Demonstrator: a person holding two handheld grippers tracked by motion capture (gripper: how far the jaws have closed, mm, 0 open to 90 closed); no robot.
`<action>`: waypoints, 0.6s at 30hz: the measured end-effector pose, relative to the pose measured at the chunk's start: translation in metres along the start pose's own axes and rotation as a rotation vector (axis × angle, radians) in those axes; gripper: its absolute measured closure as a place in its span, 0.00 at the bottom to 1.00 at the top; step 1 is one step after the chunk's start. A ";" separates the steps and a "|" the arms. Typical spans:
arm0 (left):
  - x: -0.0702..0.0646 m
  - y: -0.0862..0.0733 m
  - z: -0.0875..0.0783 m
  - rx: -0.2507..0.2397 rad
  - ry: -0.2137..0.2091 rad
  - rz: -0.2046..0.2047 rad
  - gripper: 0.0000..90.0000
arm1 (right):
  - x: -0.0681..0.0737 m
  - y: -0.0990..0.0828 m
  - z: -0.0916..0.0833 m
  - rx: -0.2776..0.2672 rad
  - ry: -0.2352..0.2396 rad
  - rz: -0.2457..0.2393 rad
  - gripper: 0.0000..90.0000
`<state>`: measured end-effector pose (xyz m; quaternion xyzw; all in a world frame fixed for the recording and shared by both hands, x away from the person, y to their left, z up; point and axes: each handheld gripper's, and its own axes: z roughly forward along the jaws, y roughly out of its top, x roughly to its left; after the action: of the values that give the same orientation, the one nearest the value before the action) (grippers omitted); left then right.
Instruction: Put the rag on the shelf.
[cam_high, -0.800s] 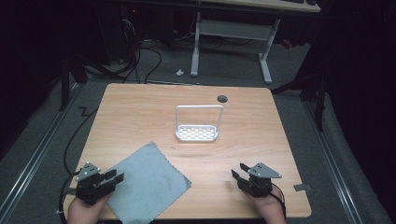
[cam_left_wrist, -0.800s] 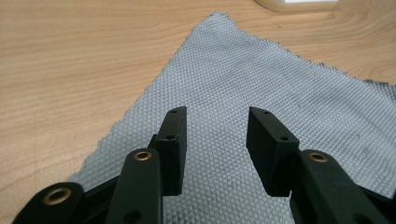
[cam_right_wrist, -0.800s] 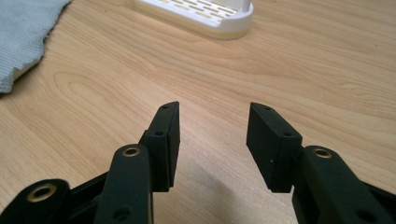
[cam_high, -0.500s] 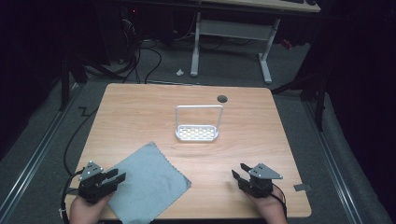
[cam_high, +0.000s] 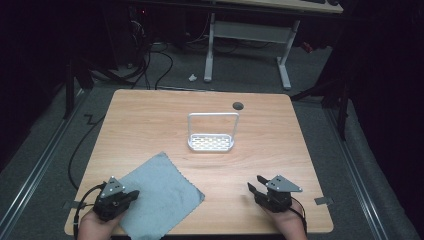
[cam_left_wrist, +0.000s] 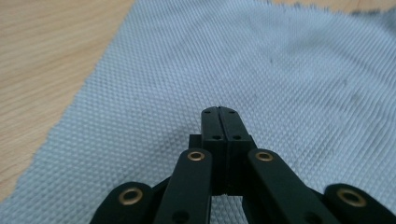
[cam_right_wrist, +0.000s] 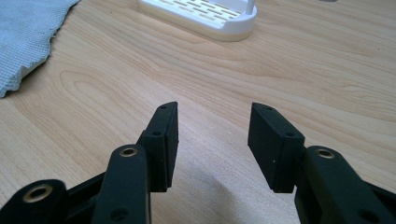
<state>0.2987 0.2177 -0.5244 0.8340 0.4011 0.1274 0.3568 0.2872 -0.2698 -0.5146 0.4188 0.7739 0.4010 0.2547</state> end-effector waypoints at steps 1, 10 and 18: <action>-0.002 0.000 0.002 -0.001 0.000 0.009 1.00 | 0.000 0.000 0.000 -0.001 0.001 0.001 0.60; -0.034 0.015 0.019 0.014 -0.075 0.063 1.00 | 0.004 0.001 0.002 0.000 0.015 -0.007 0.60; -0.086 0.036 0.045 0.014 -0.165 0.170 0.98 | 0.016 0.005 0.004 -0.002 0.049 -0.016 0.63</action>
<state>0.2867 0.1152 -0.5245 0.8750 0.2991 0.0853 0.3709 0.2842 -0.2532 -0.5132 0.4022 0.7830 0.4098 0.2391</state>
